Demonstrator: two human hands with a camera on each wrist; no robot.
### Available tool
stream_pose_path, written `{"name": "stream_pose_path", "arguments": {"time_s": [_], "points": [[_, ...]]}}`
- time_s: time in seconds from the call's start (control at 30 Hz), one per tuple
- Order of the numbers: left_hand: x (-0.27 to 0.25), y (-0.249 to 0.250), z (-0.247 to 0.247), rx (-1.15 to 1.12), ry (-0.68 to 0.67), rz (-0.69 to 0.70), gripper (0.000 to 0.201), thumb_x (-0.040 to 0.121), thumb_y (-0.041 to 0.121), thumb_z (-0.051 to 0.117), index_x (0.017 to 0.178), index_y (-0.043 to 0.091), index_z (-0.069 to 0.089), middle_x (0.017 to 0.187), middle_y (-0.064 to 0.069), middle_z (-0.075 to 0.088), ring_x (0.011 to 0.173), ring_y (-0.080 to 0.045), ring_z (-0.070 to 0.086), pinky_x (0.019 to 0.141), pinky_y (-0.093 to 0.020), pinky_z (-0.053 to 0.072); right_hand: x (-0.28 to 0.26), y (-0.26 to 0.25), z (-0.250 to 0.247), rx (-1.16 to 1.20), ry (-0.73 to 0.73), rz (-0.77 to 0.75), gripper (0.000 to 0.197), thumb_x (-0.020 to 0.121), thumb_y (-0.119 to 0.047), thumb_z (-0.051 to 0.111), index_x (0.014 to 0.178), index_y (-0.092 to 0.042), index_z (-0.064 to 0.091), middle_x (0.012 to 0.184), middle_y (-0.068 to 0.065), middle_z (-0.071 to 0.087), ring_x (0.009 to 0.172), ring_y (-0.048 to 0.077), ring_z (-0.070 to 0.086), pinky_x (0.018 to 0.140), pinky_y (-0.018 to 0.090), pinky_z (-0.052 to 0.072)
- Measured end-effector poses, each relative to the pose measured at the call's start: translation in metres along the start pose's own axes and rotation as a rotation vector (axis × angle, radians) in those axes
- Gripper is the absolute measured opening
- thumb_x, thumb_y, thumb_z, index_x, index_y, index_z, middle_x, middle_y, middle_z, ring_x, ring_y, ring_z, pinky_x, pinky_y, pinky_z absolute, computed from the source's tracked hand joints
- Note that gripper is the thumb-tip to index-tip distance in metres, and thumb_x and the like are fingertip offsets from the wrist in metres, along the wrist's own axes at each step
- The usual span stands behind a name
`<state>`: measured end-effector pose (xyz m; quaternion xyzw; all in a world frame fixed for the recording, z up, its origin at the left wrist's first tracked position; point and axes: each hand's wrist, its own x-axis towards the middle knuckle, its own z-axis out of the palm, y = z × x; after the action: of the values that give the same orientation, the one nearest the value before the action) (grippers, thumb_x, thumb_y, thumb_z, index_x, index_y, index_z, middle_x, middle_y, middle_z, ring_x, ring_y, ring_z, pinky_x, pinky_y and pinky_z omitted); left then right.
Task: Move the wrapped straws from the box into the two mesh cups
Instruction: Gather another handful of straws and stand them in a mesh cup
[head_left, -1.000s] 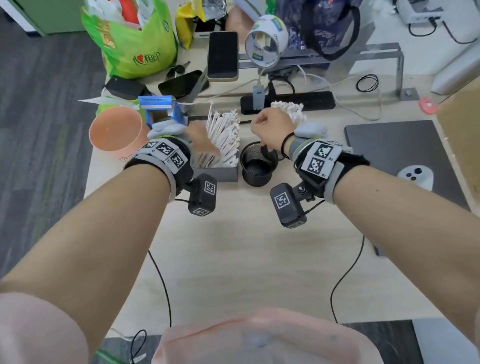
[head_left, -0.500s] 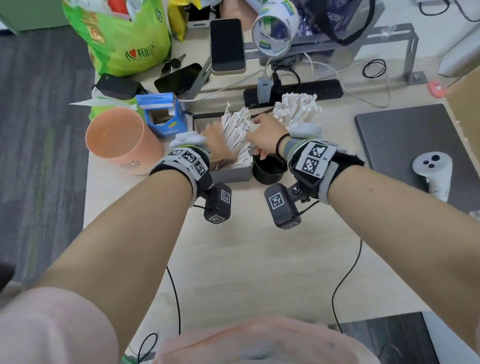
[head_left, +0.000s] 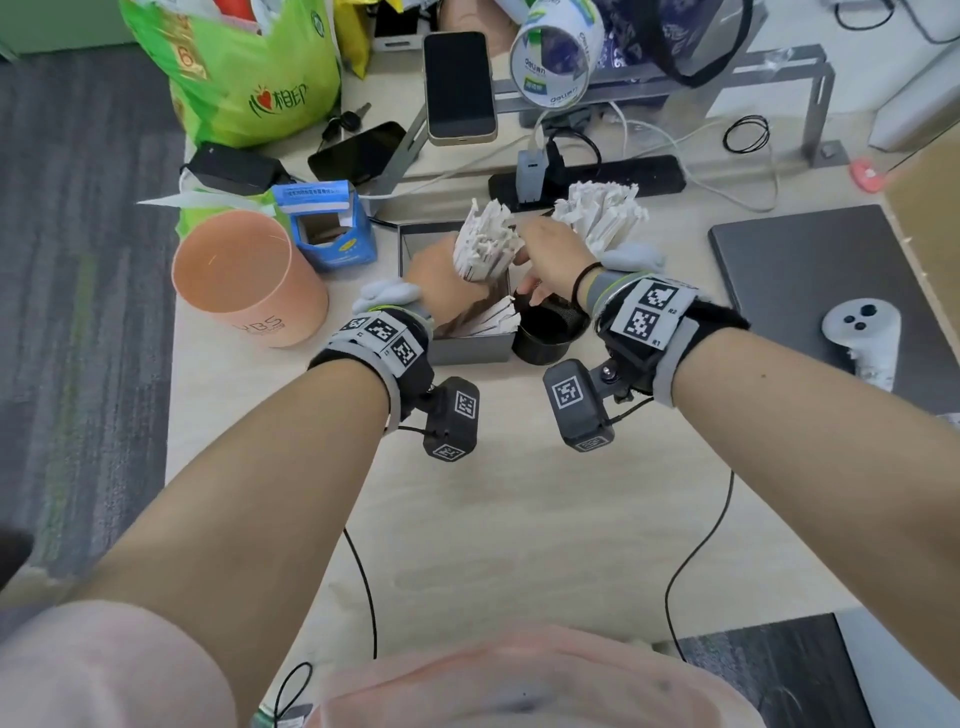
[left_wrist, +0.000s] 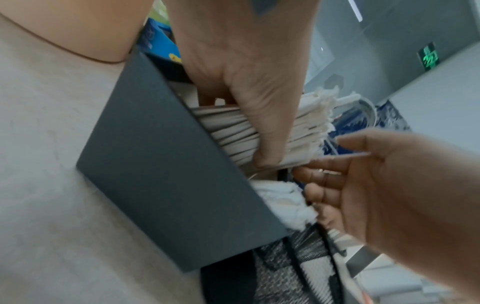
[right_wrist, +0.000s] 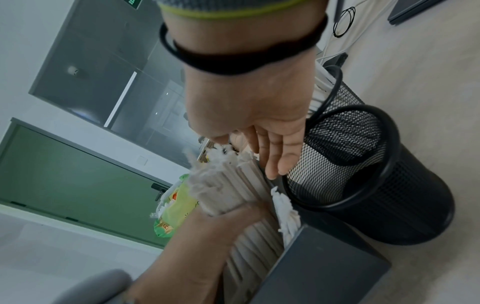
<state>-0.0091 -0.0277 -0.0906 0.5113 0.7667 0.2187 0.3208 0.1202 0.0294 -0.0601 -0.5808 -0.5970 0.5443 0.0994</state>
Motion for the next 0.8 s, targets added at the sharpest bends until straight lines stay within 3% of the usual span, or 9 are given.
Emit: {"name": "stream_pose_path", "arguments": {"time_s": [0.1, 0.2, 0.23, 0.33, 0.47, 0.53, 0.6, 0.7, 0.8], "points": [[-0.001, 0.006, -0.009, -0.099, 0.066, 0.016, 0.047, 0.079, 0.019, 0.073, 0.120, 0.004, 0.057, 0.119, -0.014, 0.065, 0.104, -0.024, 0.061, 0.066, -0.009, 0.038, -0.001, -0.004, 0.001, 0.005, 0.042, -0.034, 0.045, 0.094, -0.030, 0.032, 0.121, 0.001, 0.049, 0.074, 0.002, 0.050, 0.066, 0.026, 0.058, 0.068, 0.044, 0.051], [-0.003, 0.004, -0.013, -0.031, 0.079, -0.011, 0.061, 0.077, 0.028, 0.076, 0.128, 0.006, 0.053, 0.127, -0.012, 0.061, 0.115, -0.024, 0.057, 0.086, -0.021, 0.042, -0.006, -0.011, 0.005, -0.047, -0.011, -0.080, 0.039, 0.094, -0.026, 0.030, 0.124, -0.009, 0.049, 0.078, -0.002, 0.049, 0.068, 0.022, 0.059, 0.066, 0.038, 0.052], [-0.004, 0.001, -0.012, -0.016, 0.054, -0.011, 0.060, 0.076, 0.028, 0.077, 0.128, 0.006, 0.054, 0.127, -0.012, 0.061, 0.117, -0.025, 0.058, 0.086, -0.021, 0.043, -0.009, -0.012, 0.006, -0.068, -0.036, -0.097, 0.038, 0.094, -0.023, 0.032, 0.127, -0.013, 0.048, 0.083, -0.002, 0.052, 0.069, 0.021, 0.060, 0.064, 0.035, 0.053], [-0.007, -0.004, -0.012, -0.048, -0.007, 0.003, 0.051, 0.075, 0.021, 0.077, 0.120, 0.005, 0.058, 0.119, -0.013, 0.065, 0.112, -0.027, 0.061, 0.064, -0.005, 0.036, -0.013, -0.013, 0.009, -0.128, -0.089, -0.131, 0.037, 0.090, -0.015, 0.040, 0.126, -0.013, 0.048, 0.100, 0.004, 0.054, 0.079, 0.024, 0.064, 0.060, 0.033, 0.054], [-0.005, 0.000, -0.020, -0.038, 0.046, 0.003, 0.041, 0.080, 0.015, 0.071, 0.118, 0.003, 0.059, 0.115, -0.015, 0.066, 0.103, -0.029, 0.062, 0.061, -0.005, 0.031, -0.016, -0.016, 0.008, -0.163, -0.084, -0.156, 0.042, 0.086, -0.013, 0.046, 0.128, -0.011, 0.046, 0.095, 0.007, 0.057, 0.089, 0.032, 0.067, 0.065, 0.038, 0.057], [-0.005, -0.002, -0.021, -0.019, 0.040, 0.016, 0.042, 0.081, 0.011, 0.068, 0.120, 0.003, 0.057, 0.102, -0.007, 0.065, 0.086, -0.018, 0.058, 0.058, -0.004, 0.031, -0.016, -0.016, 0.006, -0.160, -0.092, -0.169, 0.045, 0.086, -0.011, 0.047, 0.131, -0.013, 0.043, 0.102, 0.008, 0.054, 0.085, 0.027, 0.063, 0.064, 0.036, 0.057], [-0.005, -0.007, -0.016, 0.016, 0.009, 0.001, 0.039, 0.082, 0.011, 0.066, 0.119, 0.005, 0.057, 0.079, 0.012, 0.052, 0.068, -0.001, 0.047, 0.053, -0.004, 0.032, -0.016, -0.015, 0.006, -0.166, -0.128, -0.169, 0.045, 0.084, -0.009, 0.049, 0.129, -0.014, 0.042, 0.103, 0.008, 0.053, 0.082, 0.022, 0.061, 0.059, 0.031, 0.055], [-0.011, -0.006, -0.019, 0.011, 0.025, -0.034, 0.022, 0.078, 0.023, 0.073, 0.093, 0.025, 0.056, 0.069, 0.020, 0.043, 0.057, 0.010, 0.044, 0.052, -0.001, 0.037, -0.017, -0.013, 0.008, -0.189, -0.104, -0.179, 0.061, 0.082, -0.013, 0.058, 0.137, -0.015, 0.031, 0.112, 0.008, 0.053, 0.082, 0.022, 0.060, 0.056, 0.028, 0.054], [-0.019, 0.009, -0.034, -0.162, 0.053, -0.071, 0.038, 0.057, 0.040, 0.083, 0.070, 0.038, 0.048, 0.061, 0.022, 0.054, 0.056, 0.022, 0.053, 0.053, 0.002, 0.041, -0.017, -0.011, 0.008, -0.230, -0.061, -0.211, 0.077, 0.082, -0.022, 0.064, 0.144, -0.016, 0.019, 0.123, 0.002, 0.048, 0.086, 0.022, 0.060, 0.063, 0.029, 0.054]]}}
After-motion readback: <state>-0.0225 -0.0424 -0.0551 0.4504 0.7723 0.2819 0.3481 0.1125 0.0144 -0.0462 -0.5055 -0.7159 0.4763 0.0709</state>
